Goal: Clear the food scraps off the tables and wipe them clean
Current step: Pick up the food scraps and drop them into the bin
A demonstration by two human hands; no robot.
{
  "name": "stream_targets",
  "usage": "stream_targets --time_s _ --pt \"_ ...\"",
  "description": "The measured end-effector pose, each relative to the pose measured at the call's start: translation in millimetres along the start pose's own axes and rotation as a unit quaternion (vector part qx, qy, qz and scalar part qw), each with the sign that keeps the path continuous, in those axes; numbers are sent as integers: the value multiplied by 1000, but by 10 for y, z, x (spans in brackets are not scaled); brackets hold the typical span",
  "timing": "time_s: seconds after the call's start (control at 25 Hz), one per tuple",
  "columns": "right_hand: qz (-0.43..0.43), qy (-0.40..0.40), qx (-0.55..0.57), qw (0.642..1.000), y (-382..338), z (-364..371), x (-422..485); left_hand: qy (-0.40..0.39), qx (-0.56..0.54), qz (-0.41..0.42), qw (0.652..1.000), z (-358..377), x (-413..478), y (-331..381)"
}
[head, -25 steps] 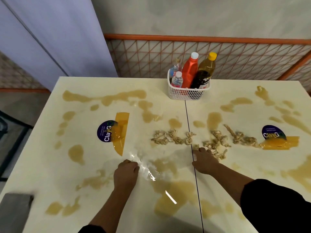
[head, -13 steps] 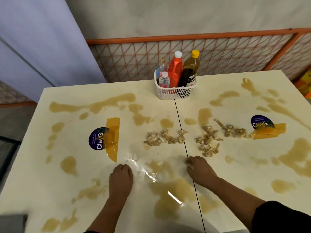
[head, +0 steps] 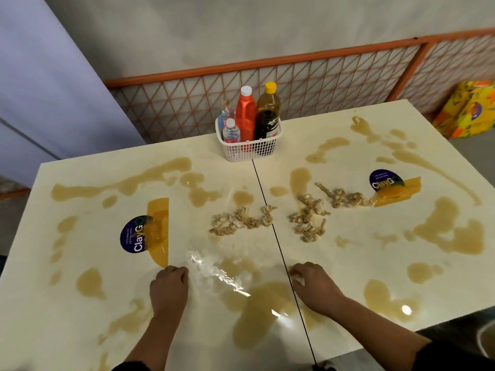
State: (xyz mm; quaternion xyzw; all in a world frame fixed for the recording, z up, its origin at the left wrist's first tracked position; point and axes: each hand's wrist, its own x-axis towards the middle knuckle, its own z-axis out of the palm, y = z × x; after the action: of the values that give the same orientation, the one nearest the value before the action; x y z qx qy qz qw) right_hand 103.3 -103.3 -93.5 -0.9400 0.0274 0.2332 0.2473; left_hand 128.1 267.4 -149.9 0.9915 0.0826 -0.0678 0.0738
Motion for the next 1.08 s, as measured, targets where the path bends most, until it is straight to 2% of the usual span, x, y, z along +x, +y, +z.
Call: stream_targets --time_s 0.28,0.36,0.44,0.52,0.64,0.8,0.96,1.08 --pt "-8 20 50 999 129 -126 -171 -27 -10 -33 999 -82 83 158" --pt "-12 31 82 996 141 -199 -247 -33 -33 -64 997 -112 80 244" --pt "-12 51 127 991 184 -255 -329 -19 -132 -96 986 -134 6 359" --pt "-2 54 176 983 259 -299 -452 -19 -266 -114 957 -183 -185 599" --pt "35 31 271 962 434 -307 -638 -51 -385 -135 912 -288 -613 1111" --pt "74 -14 444 893 706 -332 -923 -104 -450 -166 871 -443 -1121 1892" --pt "127 -28 640 757 947 -351 -1239 -143 -484 -90 859 -608 -1538 2723" --pt "144 -36 736 660 1117 -408 -1426 -143 -473 -11 869 -713 -1766 3287"
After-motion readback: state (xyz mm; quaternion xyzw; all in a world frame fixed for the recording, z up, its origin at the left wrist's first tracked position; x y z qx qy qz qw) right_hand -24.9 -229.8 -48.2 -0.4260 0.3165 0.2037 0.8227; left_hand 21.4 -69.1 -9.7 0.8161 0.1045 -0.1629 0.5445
